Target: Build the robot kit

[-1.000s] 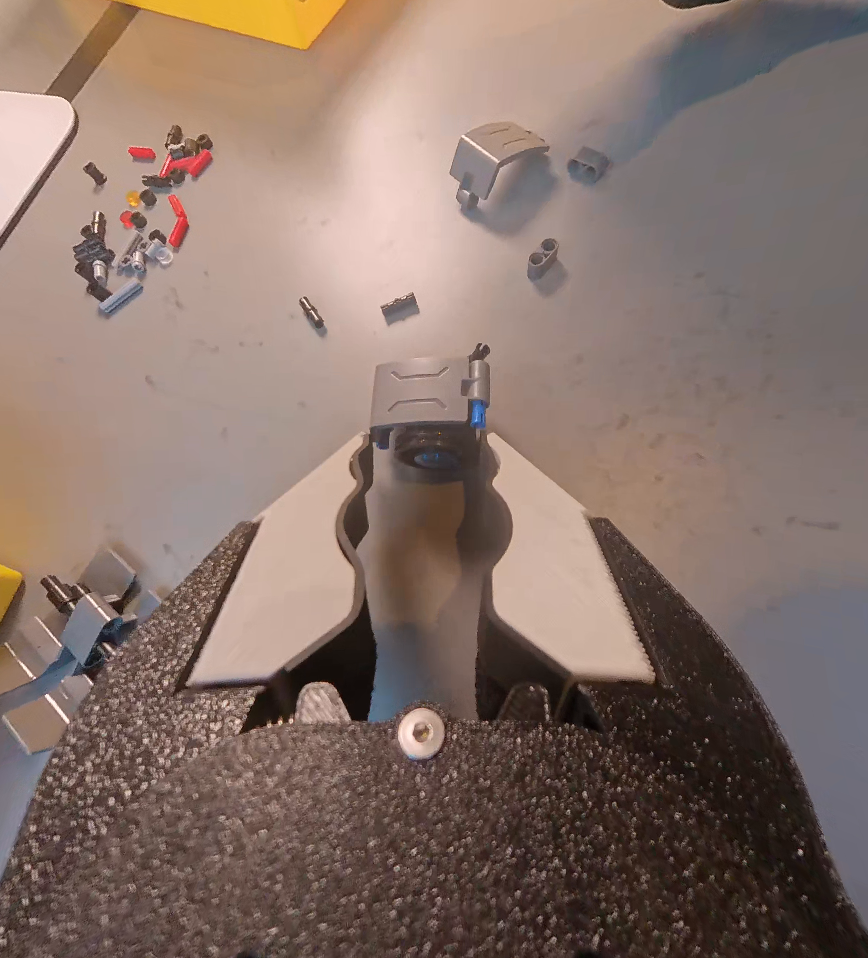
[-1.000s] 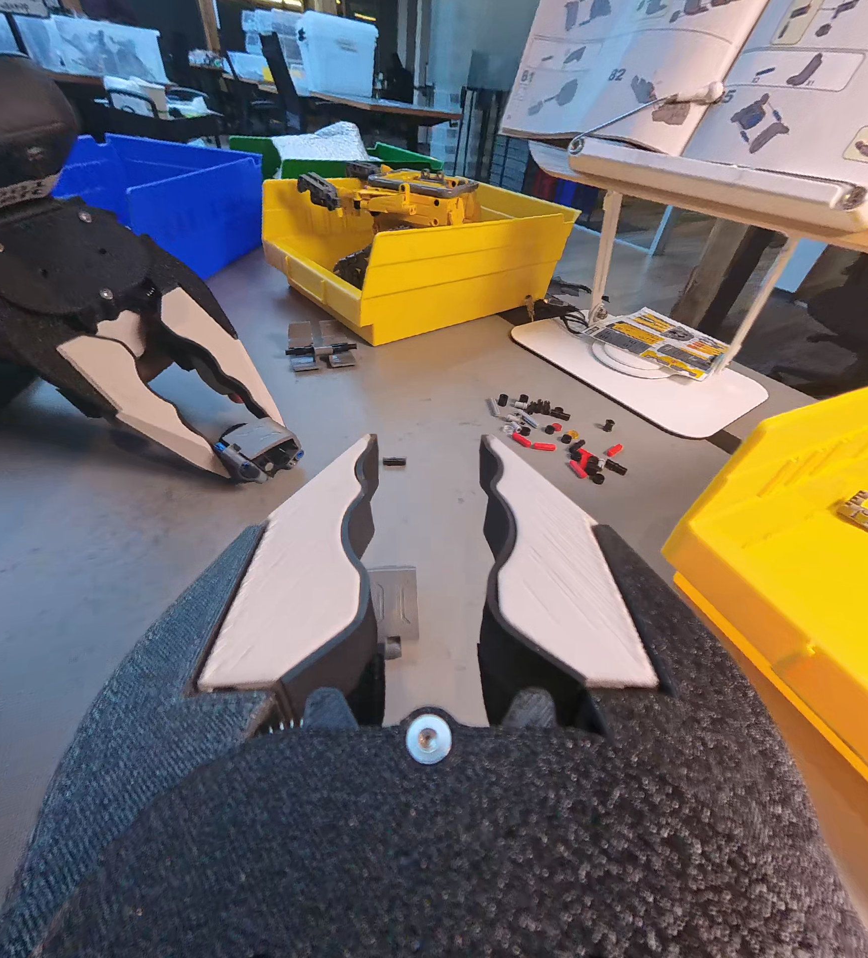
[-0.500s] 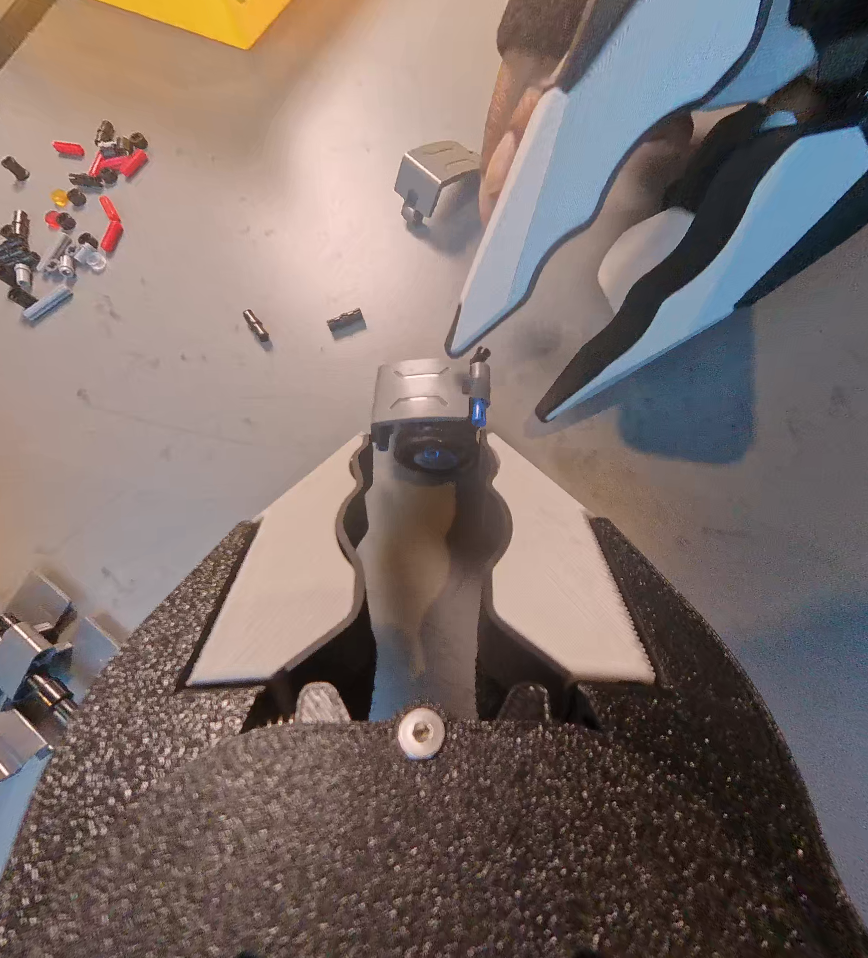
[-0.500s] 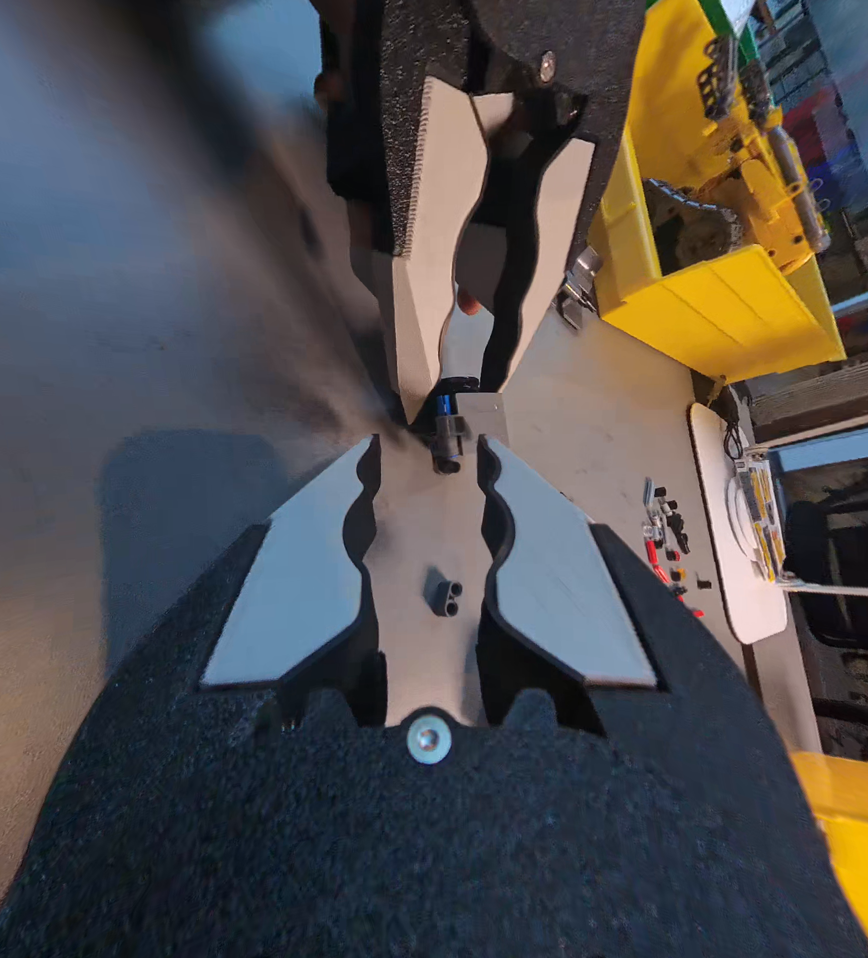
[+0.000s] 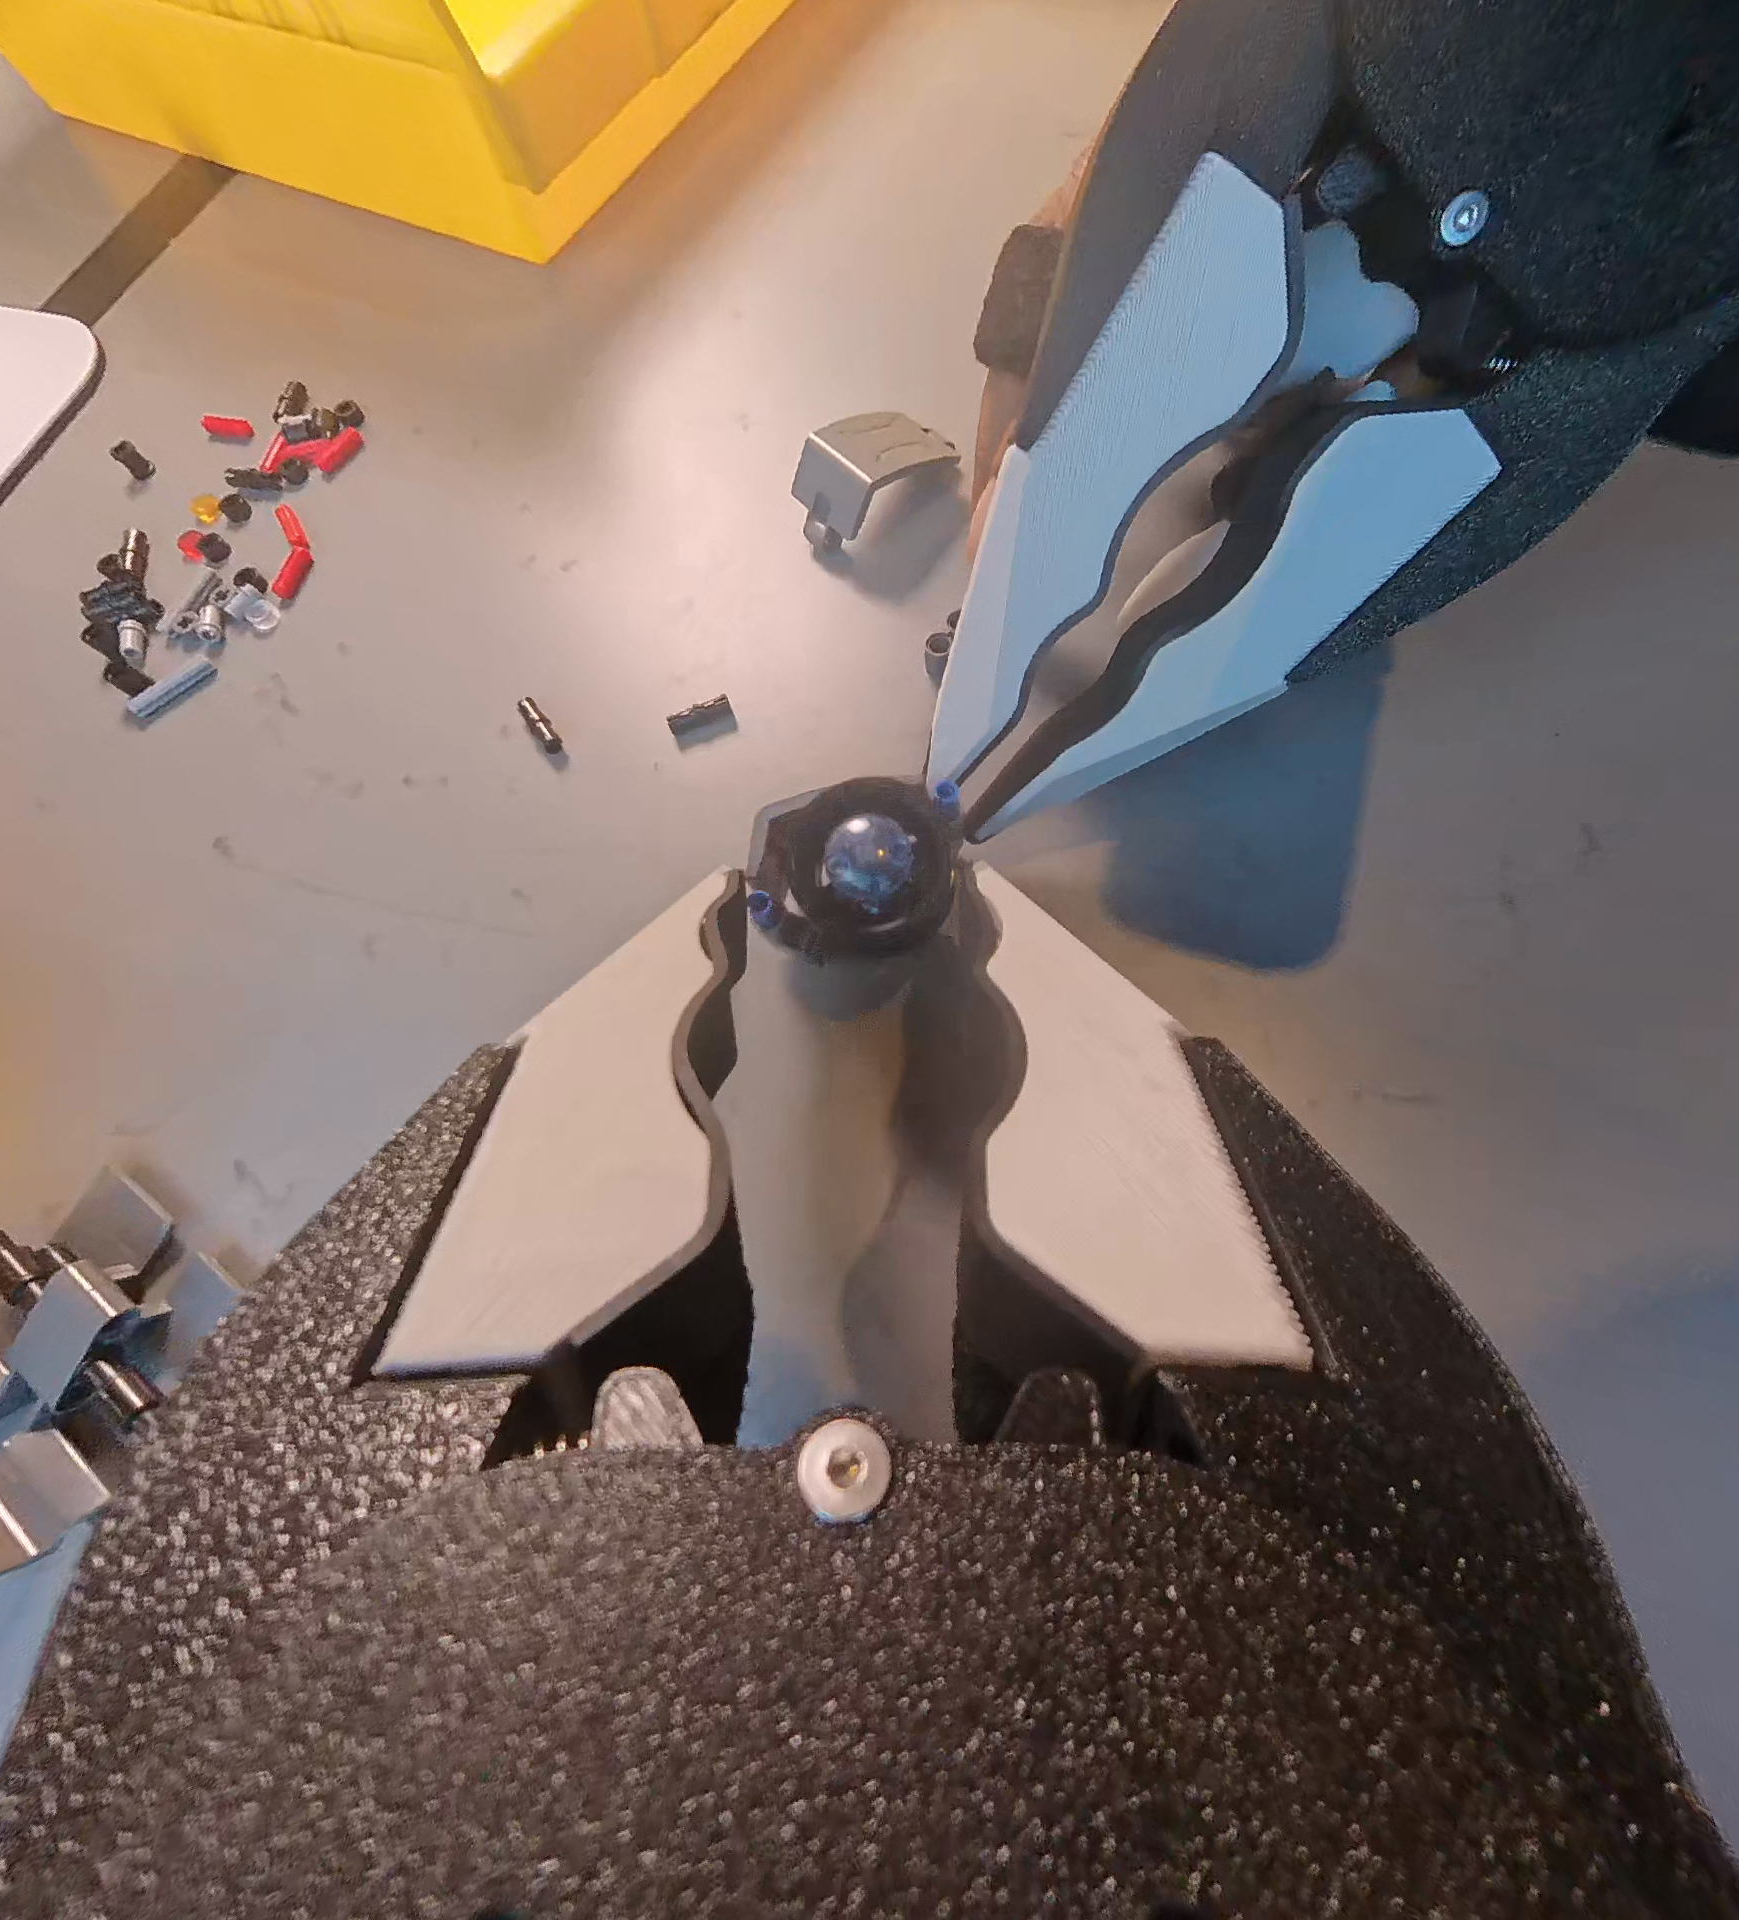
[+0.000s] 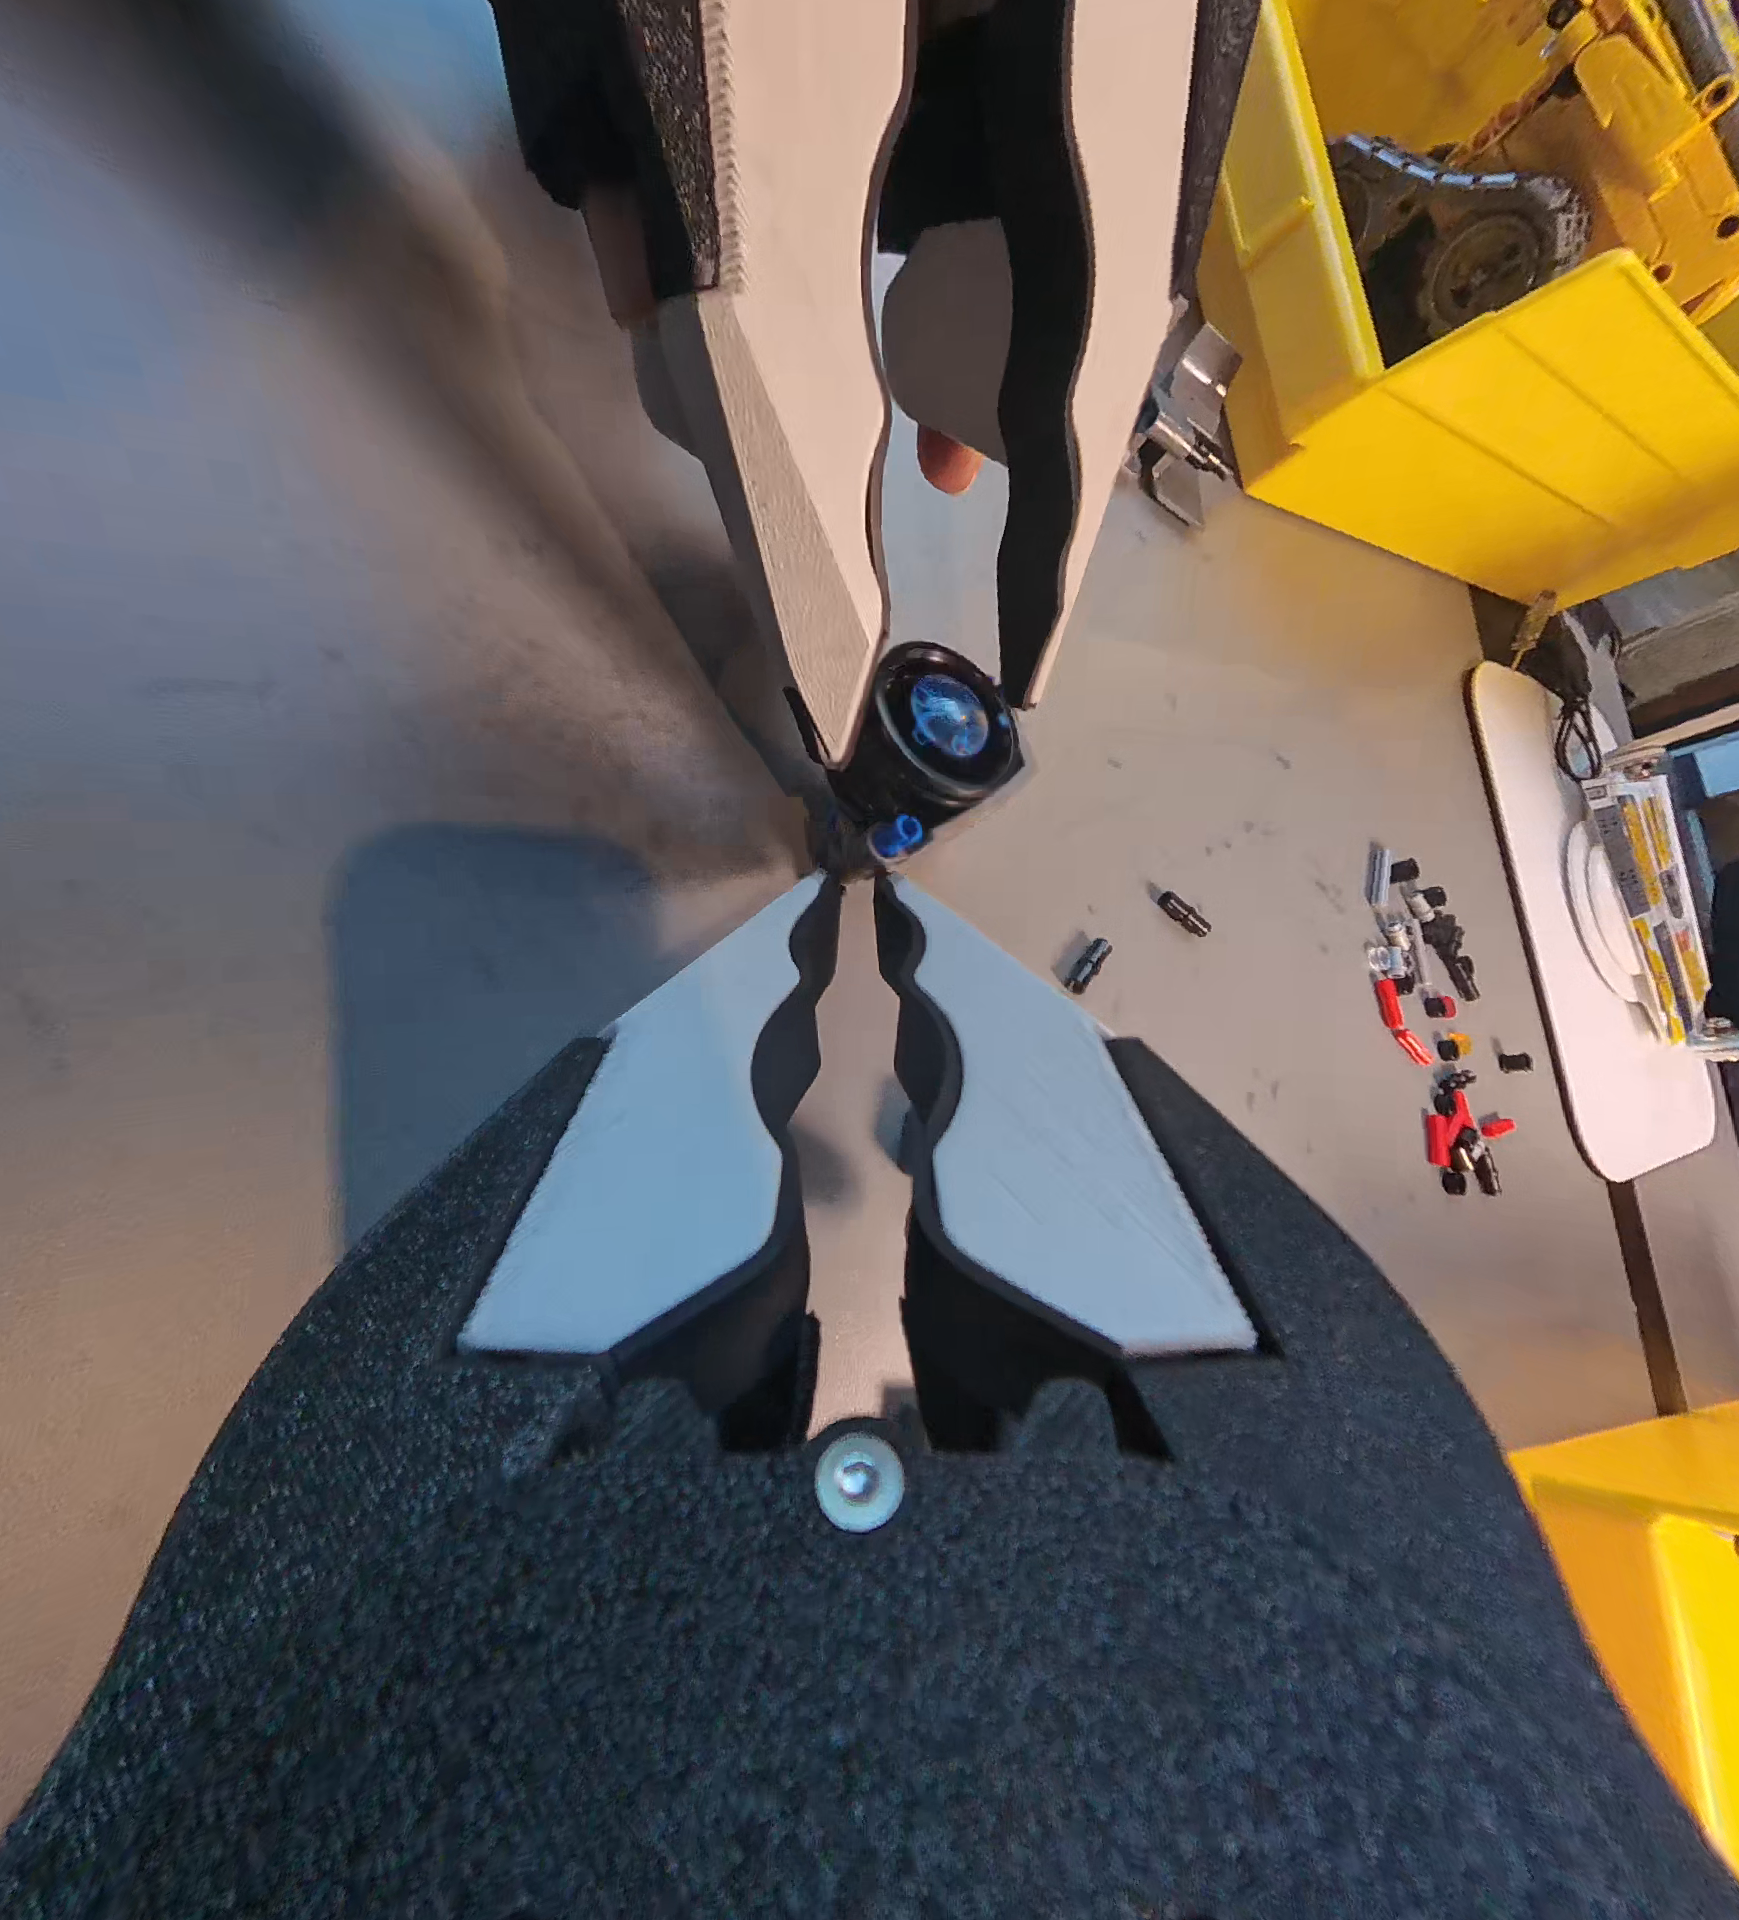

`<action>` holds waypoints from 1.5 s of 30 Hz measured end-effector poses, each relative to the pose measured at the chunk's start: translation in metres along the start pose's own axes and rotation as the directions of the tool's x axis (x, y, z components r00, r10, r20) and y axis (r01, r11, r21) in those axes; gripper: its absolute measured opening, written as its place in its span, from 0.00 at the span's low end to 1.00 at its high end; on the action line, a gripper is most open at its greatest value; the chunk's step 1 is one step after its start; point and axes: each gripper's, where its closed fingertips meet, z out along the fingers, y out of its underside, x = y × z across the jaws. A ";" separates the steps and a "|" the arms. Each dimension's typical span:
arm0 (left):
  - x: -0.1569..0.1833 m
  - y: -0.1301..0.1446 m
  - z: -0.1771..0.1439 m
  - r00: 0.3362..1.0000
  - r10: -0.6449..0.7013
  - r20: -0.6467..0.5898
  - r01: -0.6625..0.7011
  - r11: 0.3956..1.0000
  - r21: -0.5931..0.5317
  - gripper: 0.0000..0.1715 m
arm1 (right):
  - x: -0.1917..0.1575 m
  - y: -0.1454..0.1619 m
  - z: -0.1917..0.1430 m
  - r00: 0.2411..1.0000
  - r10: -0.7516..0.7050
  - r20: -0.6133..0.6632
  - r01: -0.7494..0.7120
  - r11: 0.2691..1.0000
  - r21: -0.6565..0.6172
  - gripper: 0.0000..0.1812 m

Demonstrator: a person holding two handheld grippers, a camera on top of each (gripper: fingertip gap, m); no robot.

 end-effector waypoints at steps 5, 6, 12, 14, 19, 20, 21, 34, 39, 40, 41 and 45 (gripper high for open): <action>0.001 0.000 0.001 1.000 -0.025 -0.015 0.025 1.000 0.014 0.27 | 0.002 0.007 -0.004 0.997 0.069 0.025 -0.069 0.998 -0.012 0.06; 0.000 0.000 0.000 1.000 -0.021 -0.017 0.021 1.000 0.015 0.27 | 0.002 0.007 -0.005 0.997 0.078 0.026 -0.077 0.997 -0.009 0.06; -0.006 0.010 -0.005 1.000 -0.020 -0.019 0.020 1.000 -0.019 0.30 | 0.008 0.006 -0.012 0.990 0.136 0.034 -0.137 0.990 0.031 0.09; -0.008 0.015 -0.004 1.000 -0.015 -0.016 0.015 0.999 -0.044 0.30 | 0.008 0.004 -0.013 0.988 0.153 0.036 -0.154 0.987 0.047 0.10; -0.004 0.016 0.003 1.000 -0.004 -0.014 0.003 0.998 -0.059 0.21 | 0.009 -0.002 -0.007 0.986 0.167 0.018 -0.167 0.985 0.048 0.10; -0.002 0.016 0.004 1.000 0.004 -0.015 -0.004 0.998 -0.062 0.20 | 0.009 -0.003 -0.005 0.985 0.172 0.016 -0.173 0.984 0.044 0.10; 0.000 0.015 0.006 1.000 0.011 -0.013 -0.012 0.998 -0.062 0.20 | 0.009 -0.002 -0.004 0.984 0.175 0.014 -0.175 0.984 0.036 0.10; -0.009 0.010 -0.001 1.000 -0.011 0.026 0.011 1.000 -0.017 0.22 | 0.054 0.019 -0.052 0.965 0.262 -0.024 -0.258 0.959 0.116 0.12; -0.009 0.009 0.000 1.000 -0.025 0.017 0.025 1.000 0.000 0.20 | 0.061 0.055 -0.060 0.925 0.379 0.007 -0.379 0.923 0.064 0.16; -0.009 0.009 0.001 1.000 -0.022 0.017 0.022 1.000 0.001 0.20 | 0.058 0.059 -0.059 0.921 0.390 0.022 -0.390 0.919 0.053 0.16; -0.008 0.008 0.001 1.000 -0.019 0.016 0.019 1.000 0.001 0.20 | 0.056 0.062 -0.058 0.919 0.394 0.027 -0.395 0.918 0.041 0.16; -0.007 0.007 0.003 1.000 -0.013 0.017 0.013 1.000 0.010 0.18 | 0.055 0.068 -0.053 0.916 0.401 0.022 -0.401 0.916 0.011 0.16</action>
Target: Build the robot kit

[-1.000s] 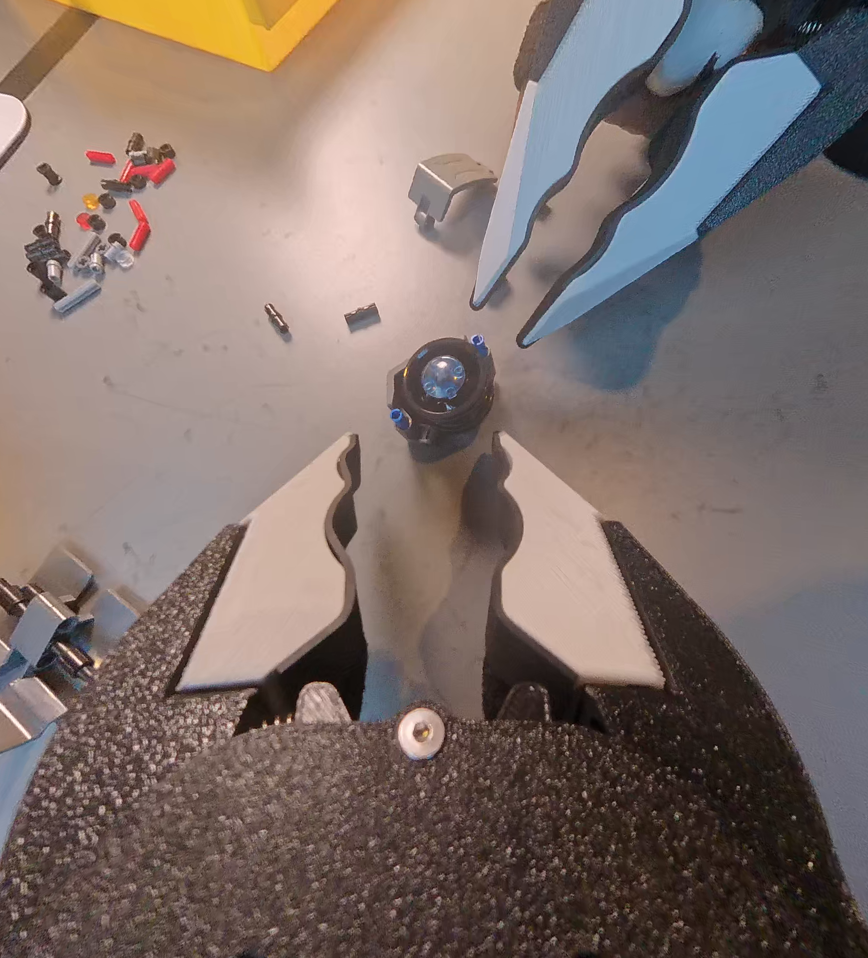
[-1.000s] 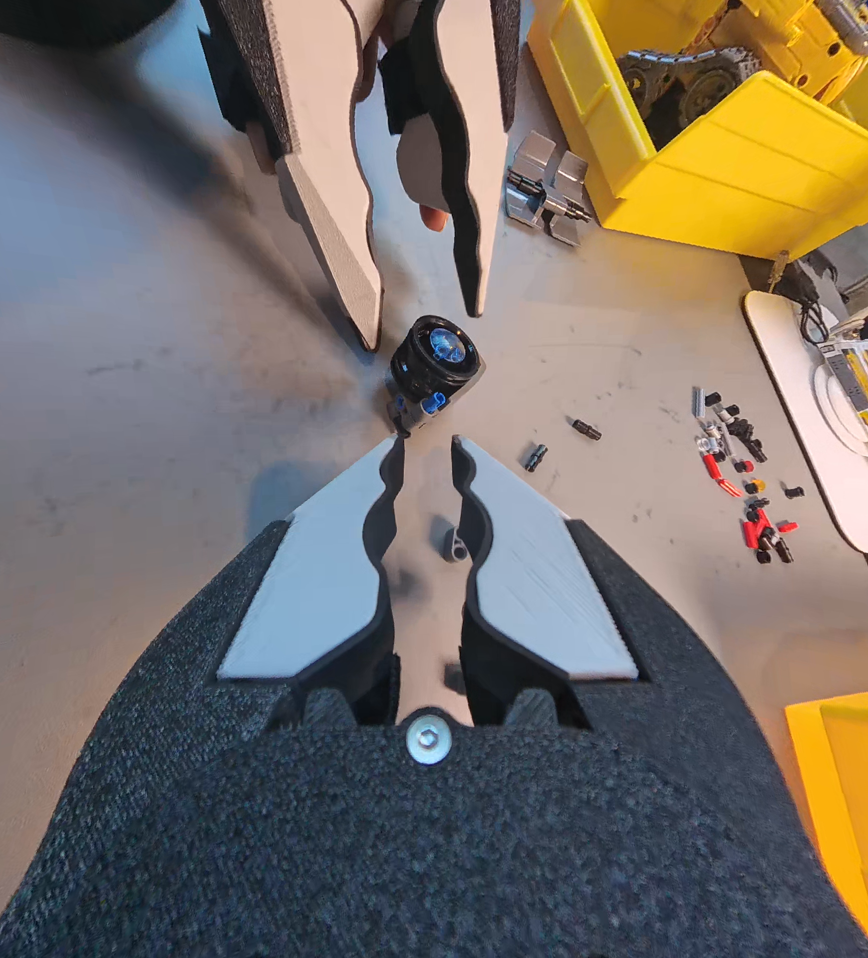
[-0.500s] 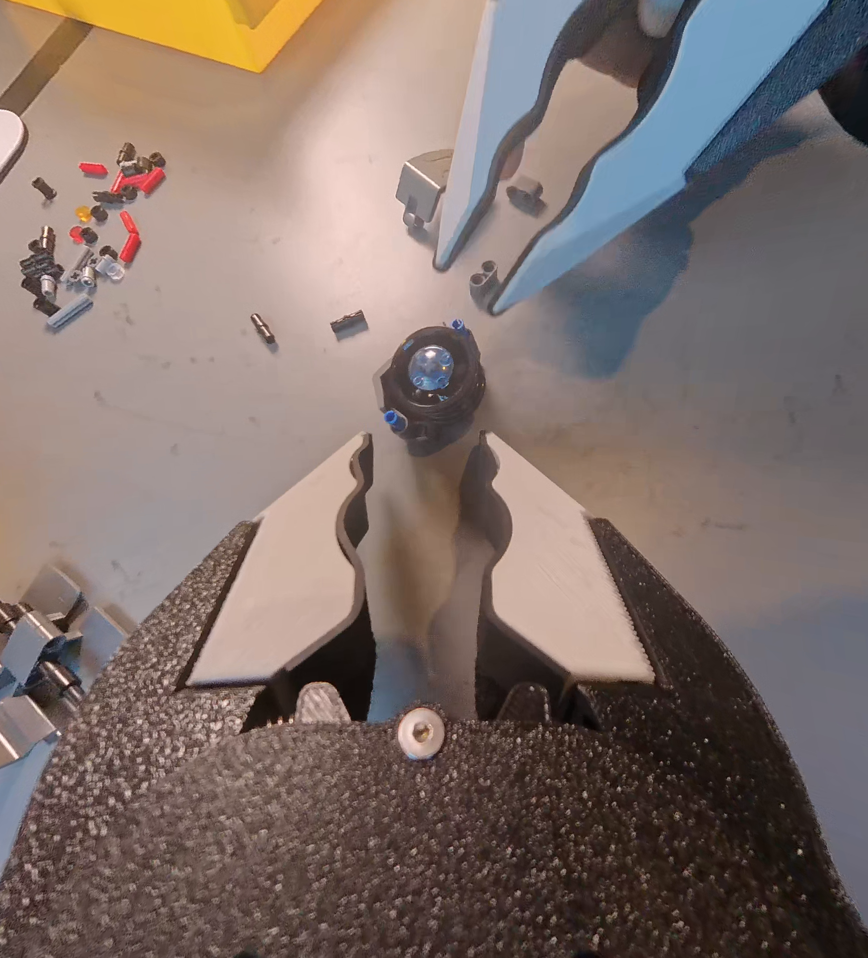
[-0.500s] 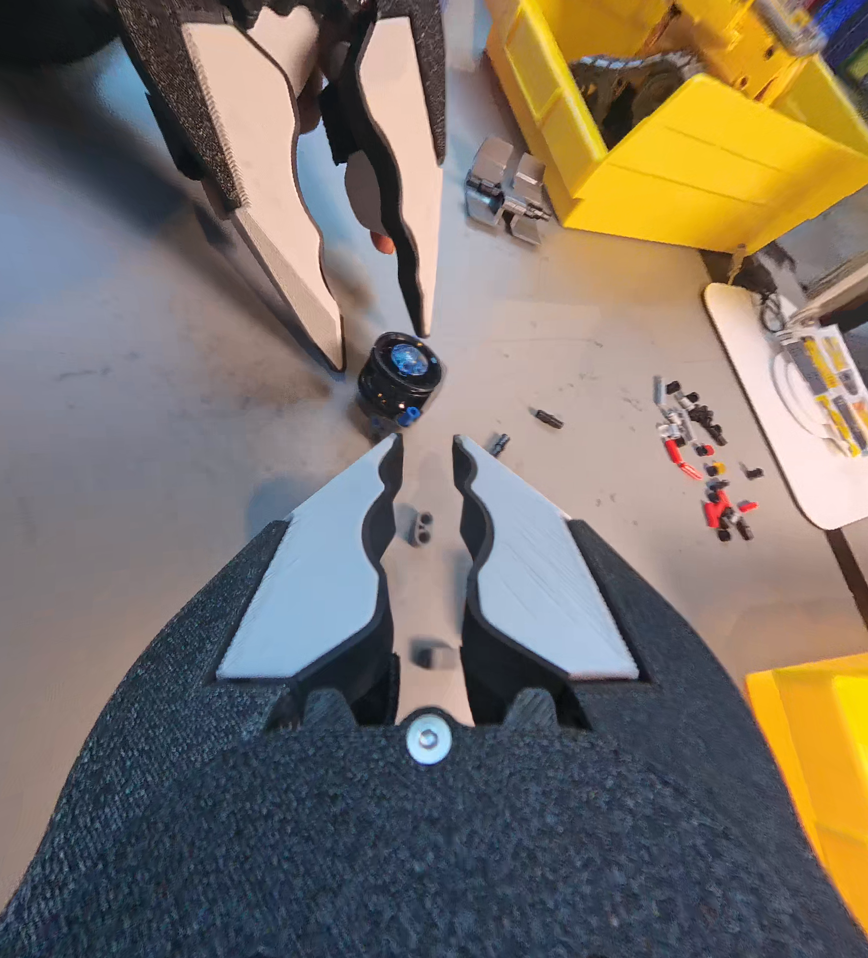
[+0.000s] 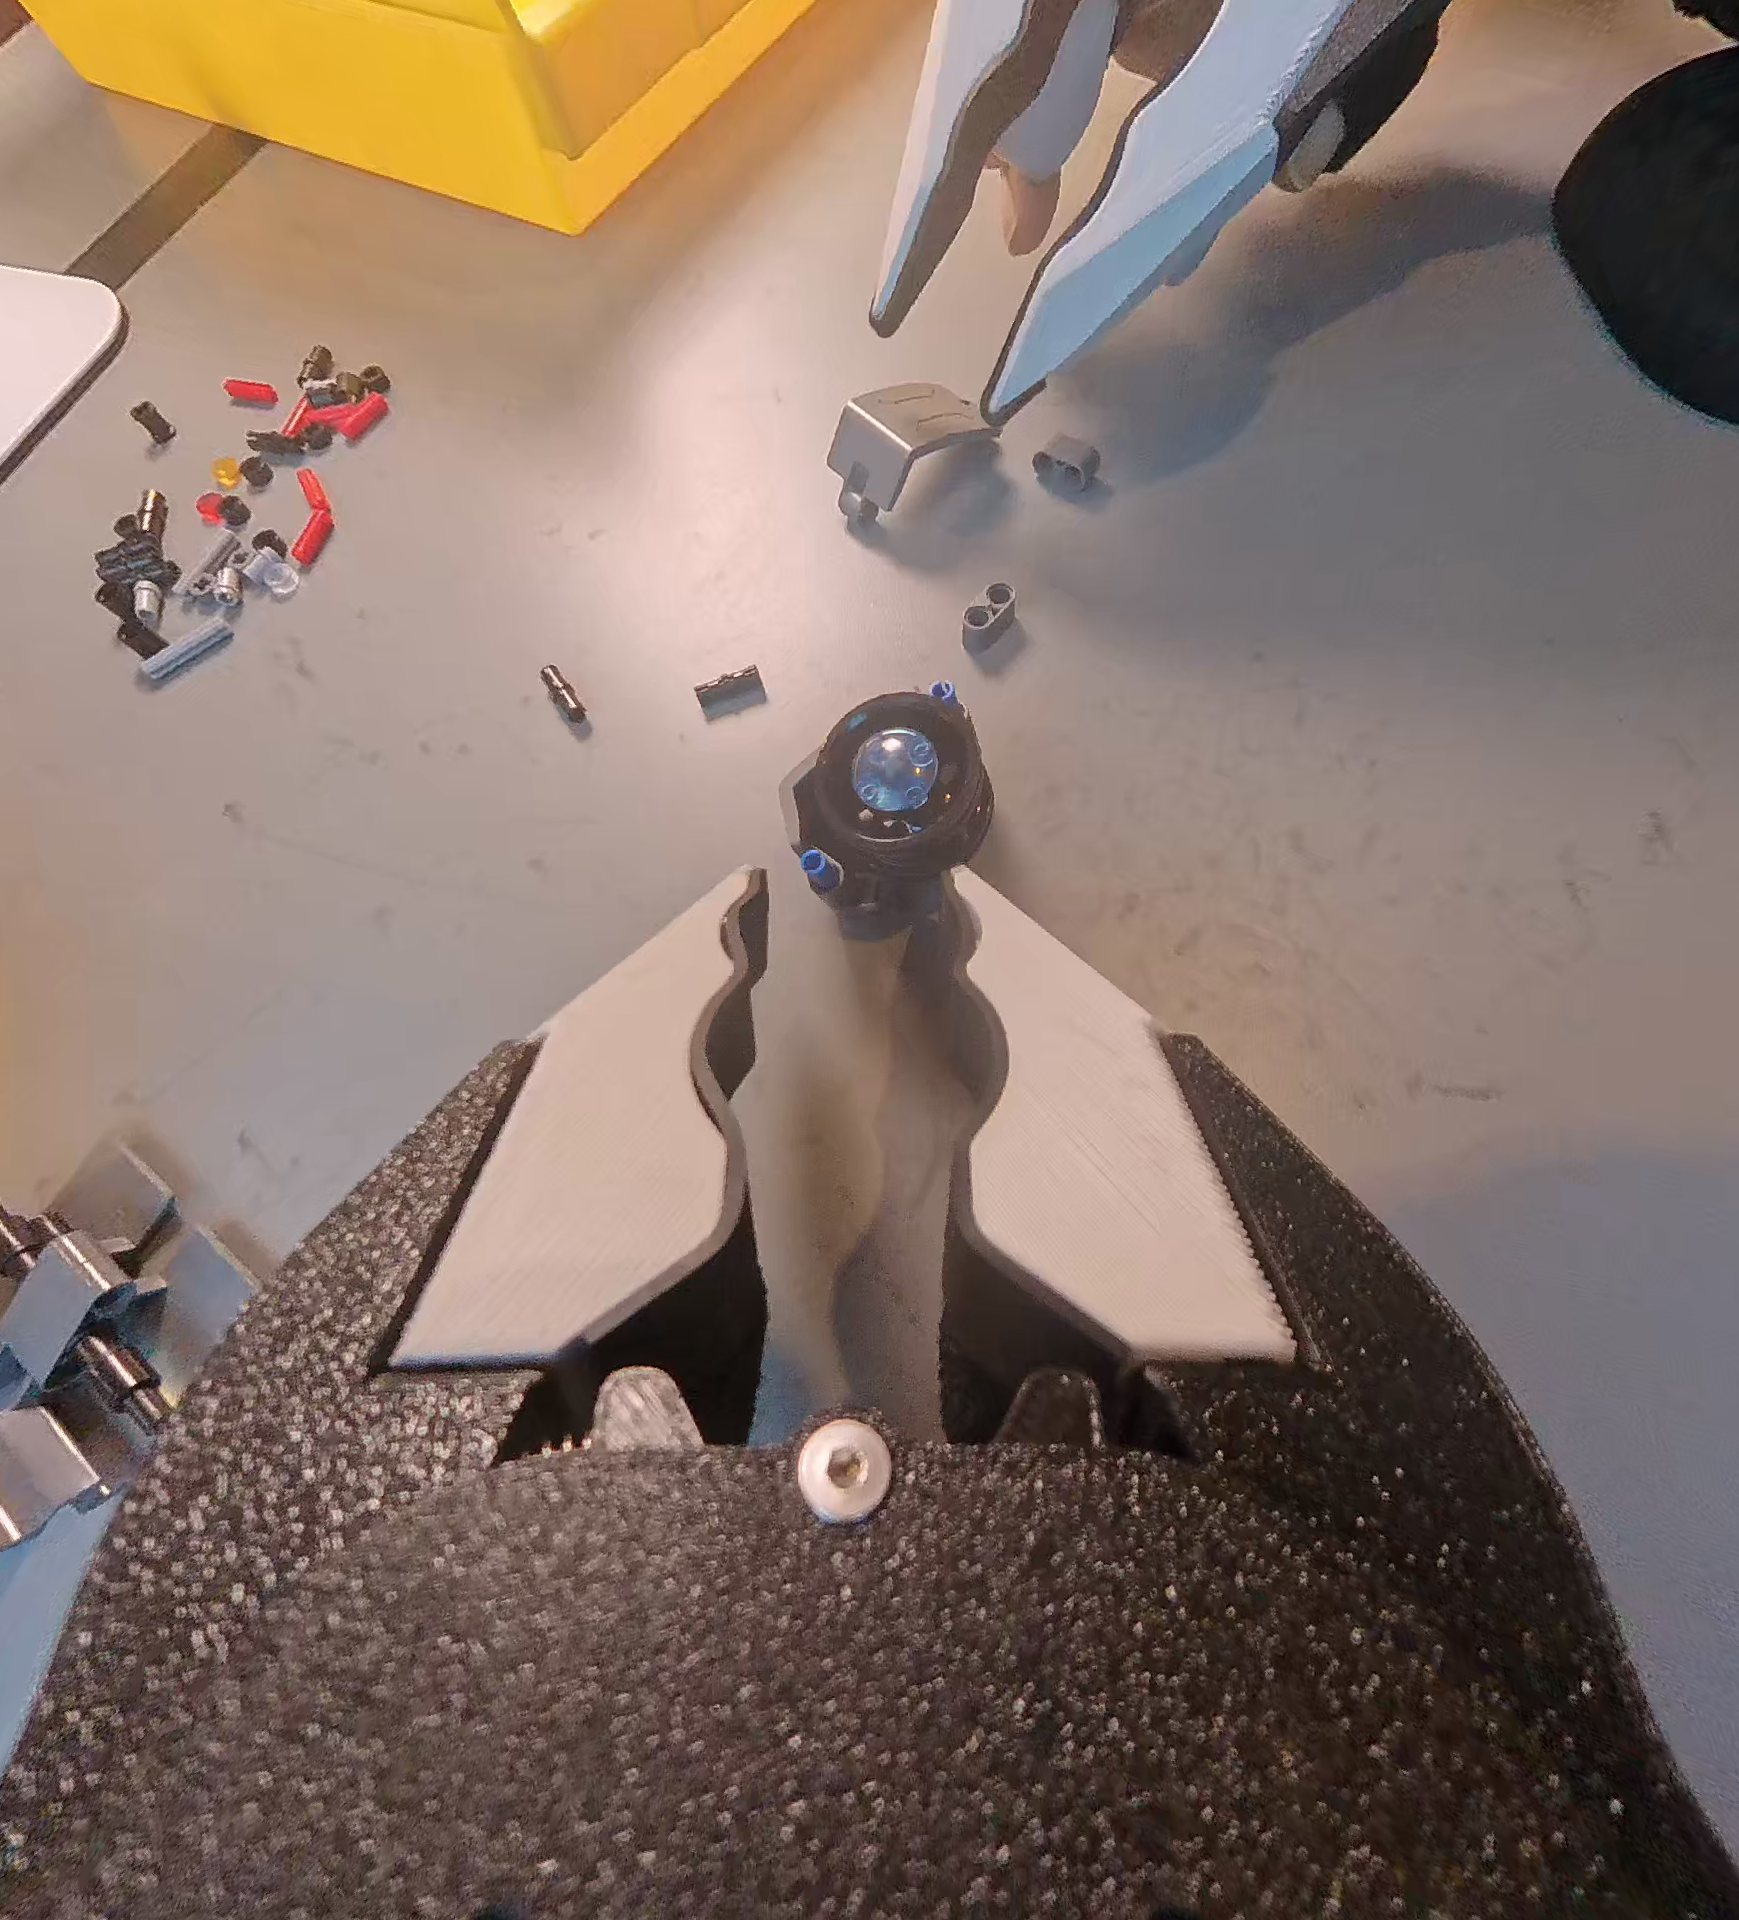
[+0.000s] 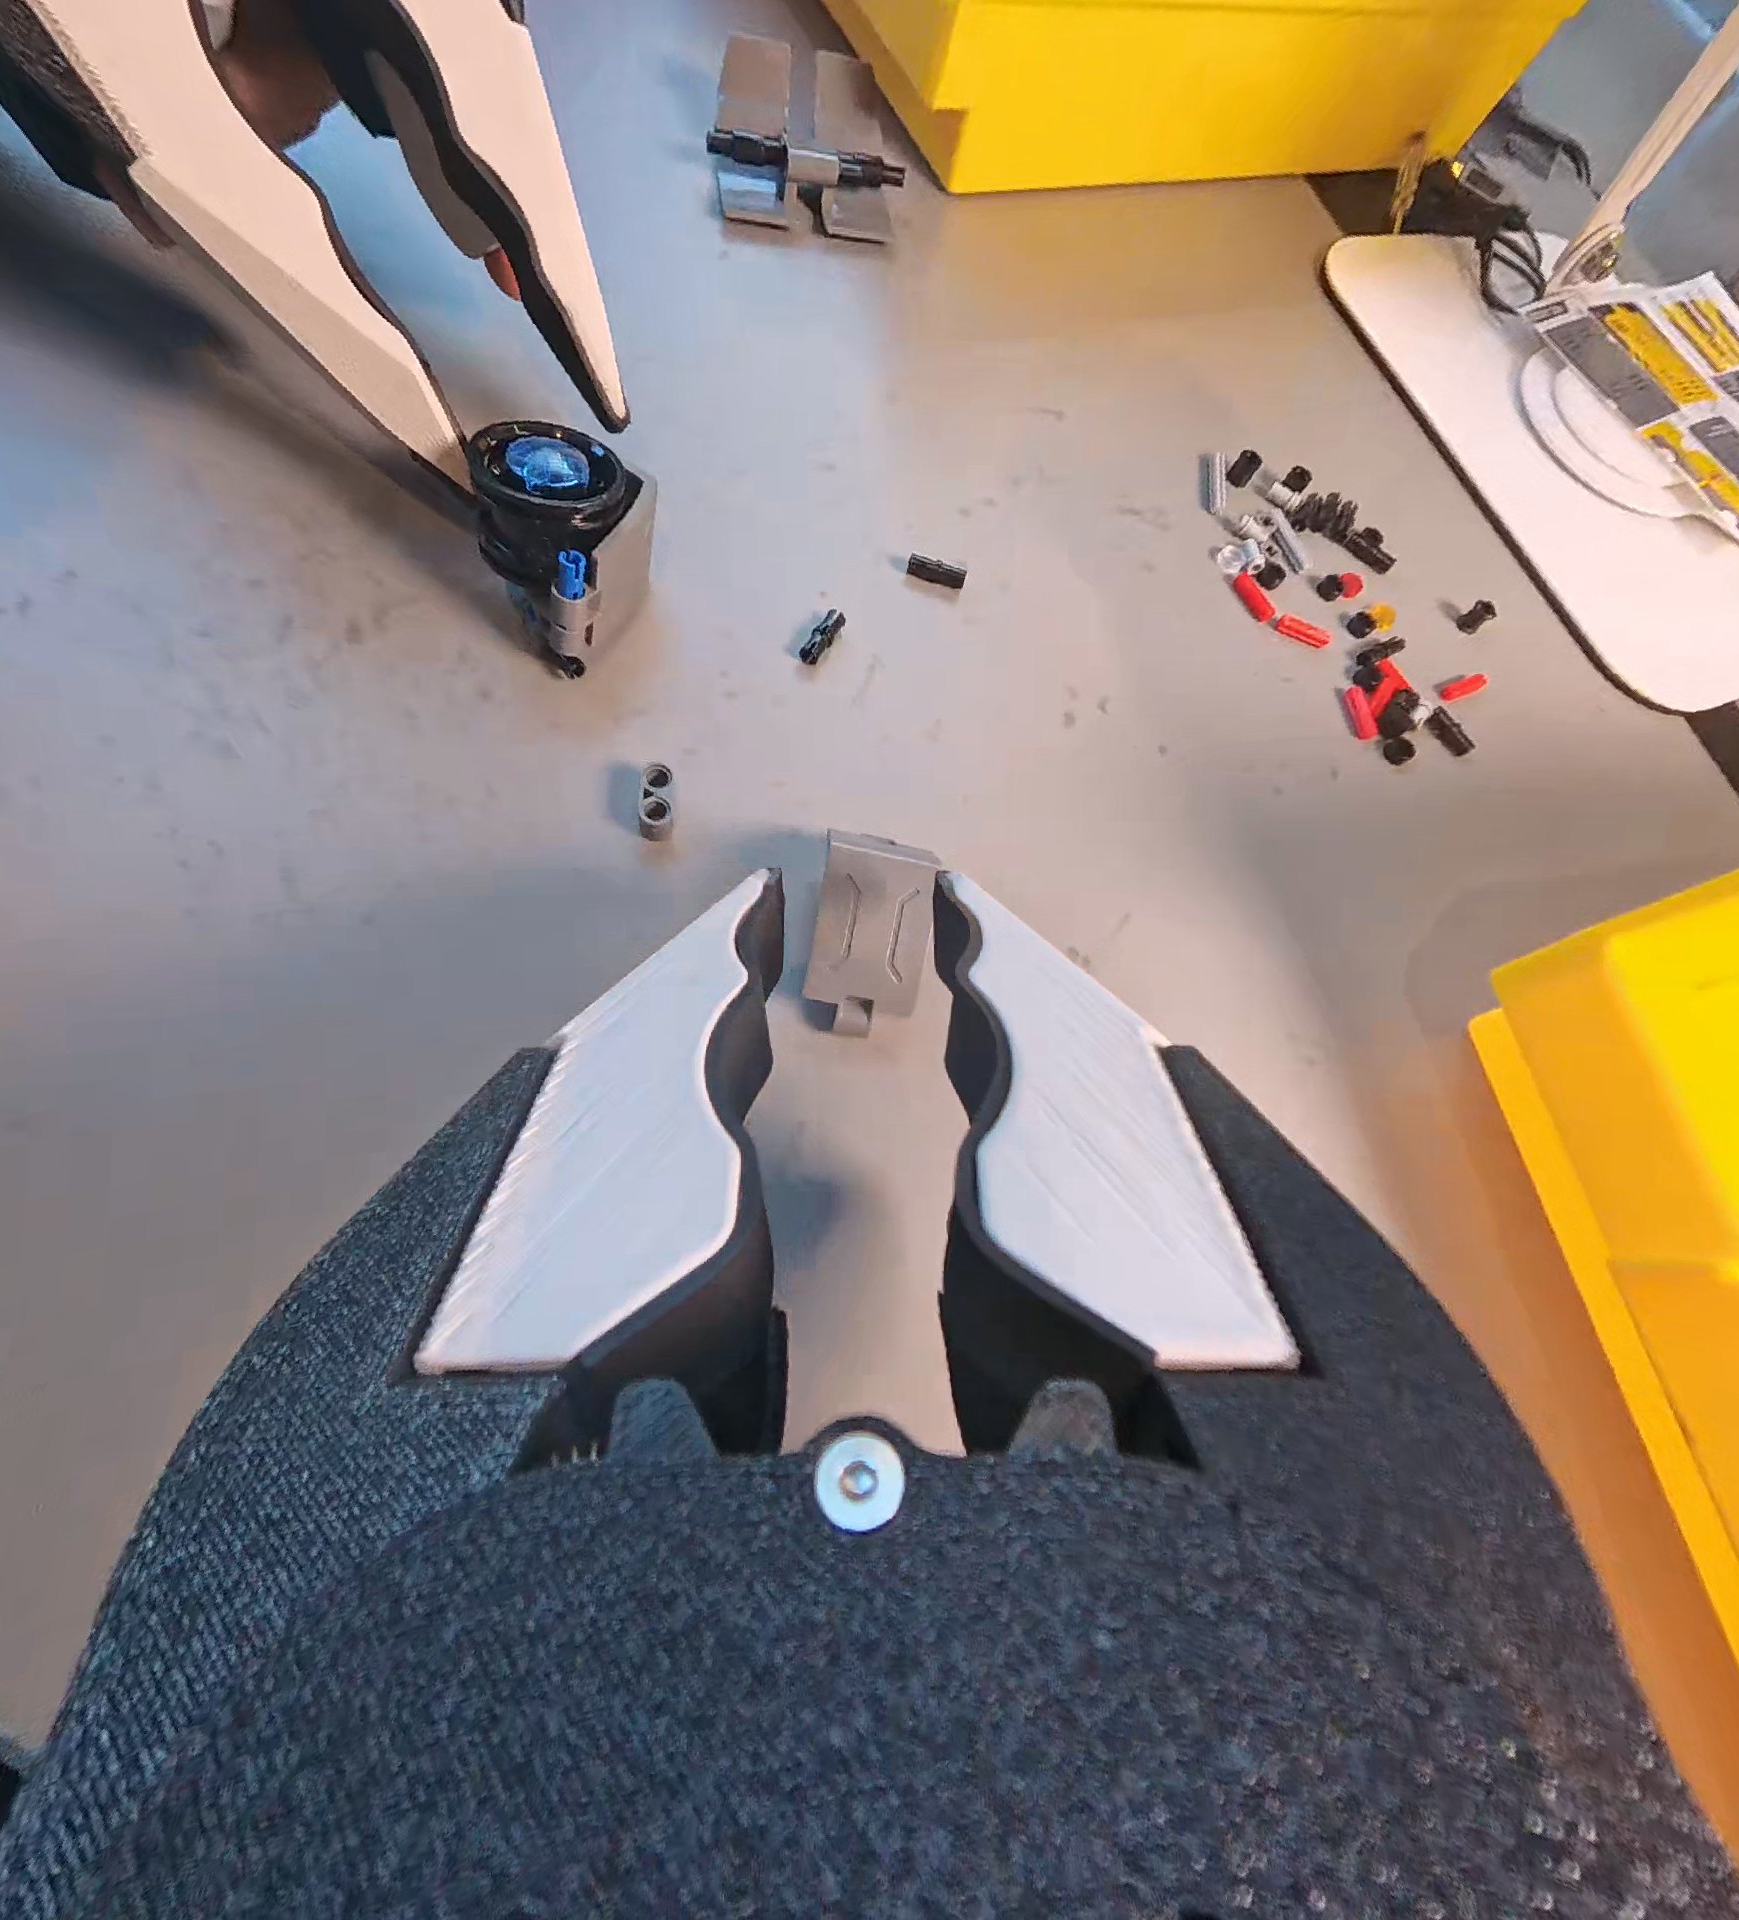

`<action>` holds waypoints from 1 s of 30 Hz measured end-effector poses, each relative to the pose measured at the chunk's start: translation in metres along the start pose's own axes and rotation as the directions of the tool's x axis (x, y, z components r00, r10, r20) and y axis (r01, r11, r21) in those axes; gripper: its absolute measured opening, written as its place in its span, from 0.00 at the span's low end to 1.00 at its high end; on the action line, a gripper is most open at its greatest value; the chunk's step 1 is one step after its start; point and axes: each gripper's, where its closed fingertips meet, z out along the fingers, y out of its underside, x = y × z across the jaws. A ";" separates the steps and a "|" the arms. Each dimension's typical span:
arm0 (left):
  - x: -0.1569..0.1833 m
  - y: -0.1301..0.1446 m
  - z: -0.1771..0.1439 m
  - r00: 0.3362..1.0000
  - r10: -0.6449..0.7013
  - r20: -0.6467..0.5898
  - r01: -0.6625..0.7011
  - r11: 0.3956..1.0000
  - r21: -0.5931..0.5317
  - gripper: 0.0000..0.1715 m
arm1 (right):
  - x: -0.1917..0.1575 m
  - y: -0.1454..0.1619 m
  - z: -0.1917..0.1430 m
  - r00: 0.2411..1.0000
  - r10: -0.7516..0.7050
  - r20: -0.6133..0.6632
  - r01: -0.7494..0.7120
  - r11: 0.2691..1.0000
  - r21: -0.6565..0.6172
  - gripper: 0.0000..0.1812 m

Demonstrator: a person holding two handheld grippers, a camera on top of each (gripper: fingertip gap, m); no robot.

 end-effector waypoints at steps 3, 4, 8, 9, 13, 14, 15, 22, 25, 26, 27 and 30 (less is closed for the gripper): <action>-0.001 0.000 0.000 1.000 0.003 0.008 -0.003 1.000 0.001 0.18 | 0.001 0.004 0.002 1.000 0.015 -0.002 -0.015 1.000 -0.011 0.16; -0.002 0.000 0.000 1.000 0.005 0.011 -0.005 1.000 0.003 0.18 | 0.002 0.005 0.002 1.000 0.018 -0.003 -0.018 1.000 -0.013 0.16; -0.004 -0.001 -0.001 1.000 0.002 0.019 -0.002 1.000 0.010 0.18 | 0.002 0.006 0.004 1.000 0.028 -0.005 -0.028 0.999 -0.018 0.16; -0.006 -0.001 -0.002 1.000 0.001 0.025 -0.001 1.000 0.012 0.18 | 0.002 0.007 0.005 1.000 0.030 -0.005 -0.030 0.999 -0.021 0.16; -0.011 -0.002 -0.006 0.999 -0.017 0.036 0.016 1.000 0.027 0.18 | 0.002 0.013 0.008 1.000 0.029 -0.004 -0.029 0.998 -0.048 0.16; -0.012 -0.002 -0.007 0.999 -0.022 0.038 0.021 0.999 0.030 0.18 | 0.002 0.014 0.009 1.000 0.028 -0.004 -0.029 0.998 -0.053 0.16; -0.013 -0.003 -0.007 0.999 -0.026 0.040 0.024 0.999 0.034 0.18 | 0.002 0.016 0.009 1.000 0.029 -0.005 -0.029 0.998 -0.058 0.15; -0.015 -0.001 -0.007 0.998 -0.038 0.041 0.036 0.999 0.036 0.19 | 0.005 0.018 0.008 0.999 0.038 -0.008 -0.039 0.997 -0.061 0.14; -0.020 -0.003 -0.009 0.997 -0.044 0.062 0.041 0.998 0.056 0.19 | 0.008 0.020 0.007 0.999 0.035 -0.021 -0.036 0.997 -0.066 0.14; -0.023 -0.005 -0.011 0.996 -0.050 0.079 0.044 0.997 0.071 0.19 | 0.008 0.020 0.007 0.999 0.039 -0.022 -0.040 0.997 -0.064 0.14; -0.027 -0.007 -0.013 0.994 -0.057 0.097 0.049 0.995 0.088 0.19 | 0.009 0.020 0.007 0.999 0.043 -0.027 -0.045 0.997 -0.063 0.14; -0.040 -0.014 -0.021 0.985 -0.097 0.146 0.075 0.986 0.150 0.20 | 0.011 0.021 0.007 0.998 0.060 -0.026 -0.061 0.997 -0.056 0.14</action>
